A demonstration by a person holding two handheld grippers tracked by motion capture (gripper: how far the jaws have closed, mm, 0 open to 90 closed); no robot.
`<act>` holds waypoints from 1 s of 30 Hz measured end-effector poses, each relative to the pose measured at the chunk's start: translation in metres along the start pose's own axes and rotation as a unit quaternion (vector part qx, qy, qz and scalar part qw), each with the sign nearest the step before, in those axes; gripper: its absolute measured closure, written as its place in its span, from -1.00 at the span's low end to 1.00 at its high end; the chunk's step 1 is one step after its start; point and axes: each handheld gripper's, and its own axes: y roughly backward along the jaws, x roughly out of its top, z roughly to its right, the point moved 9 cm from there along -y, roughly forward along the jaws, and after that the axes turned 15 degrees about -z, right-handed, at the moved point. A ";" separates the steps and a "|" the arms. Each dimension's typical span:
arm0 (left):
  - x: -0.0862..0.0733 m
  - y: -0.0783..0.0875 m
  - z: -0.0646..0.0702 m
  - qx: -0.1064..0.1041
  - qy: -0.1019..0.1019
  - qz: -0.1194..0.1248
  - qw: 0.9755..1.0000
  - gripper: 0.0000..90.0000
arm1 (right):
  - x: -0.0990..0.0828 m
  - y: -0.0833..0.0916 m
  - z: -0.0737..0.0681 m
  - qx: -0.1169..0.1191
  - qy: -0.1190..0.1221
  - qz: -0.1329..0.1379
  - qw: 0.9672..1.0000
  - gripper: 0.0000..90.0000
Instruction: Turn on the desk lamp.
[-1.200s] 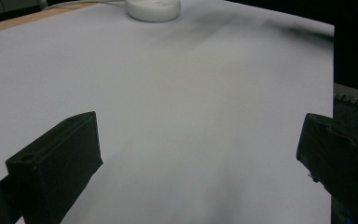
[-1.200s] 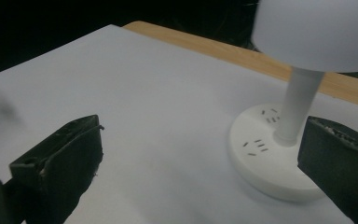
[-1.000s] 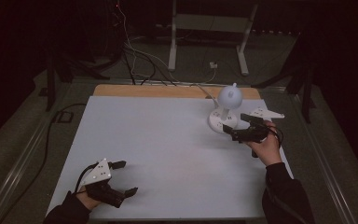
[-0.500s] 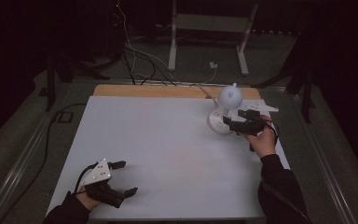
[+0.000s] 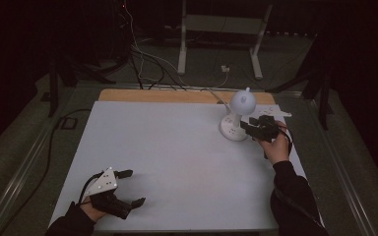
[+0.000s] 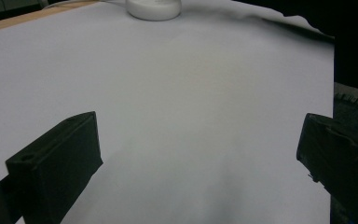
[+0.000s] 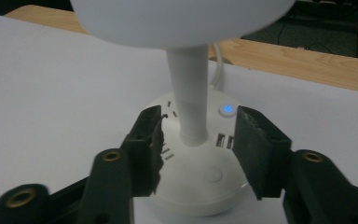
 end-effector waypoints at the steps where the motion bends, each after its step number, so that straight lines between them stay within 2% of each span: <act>1: 0.000 0.000 0.000 0.001 0.000 -0.001 1.000 -0.99 | -0.001 -0.001 0.001 -0.001 0.000 0.000 1.000 0.23; 3: 0.000 0.000 0.000 0.000 0.000 0.000 1.000 -0.99 | -0.003 -0.004 0.003 -0.007 -0.003 -0.006 1.000 0.40; 9: 0.000 0.000 0.000 0.000 0.001 0.000 1.000 -0.99 | -0.007 -0.009 0.006 -0.017 0.001 -0.017 1.000 0.62; 10: 0.000 0.000 0.000 -0.001 0.002 0.001 1.000 -0.99 | -0.008 -0.011 0.007 -0.024 0.002 -0.022 0.999 0.72; 12: 0.000 0.000 0.000 -0.001 0.003 0.000 1.000 -0.99 | -0.009 -0.013 0.007 -0.022 -0.003 -0.025 0.999 0.76; 15: 0.000 0.001 0.000 0.001 0.002 0.002 1.000 -0.99 | -0.013 -0.017 0.008 -0.022 -0.012 -0.038 0.999 0.93; 26: -0.001 0.000 0.000 -0.003 0.005 -0.003 1.000 -0.99 | -0.018 -0.027 0.008 -0.031 -0.009 -0.051 0.998 0.99; 30: -0.001 0.000 0.000 -0.003 0.005 -0.003 1.000 -0.99 | -0.020 -0.032 0.008 -0.041 -0.002 -0.056 0.998 0.99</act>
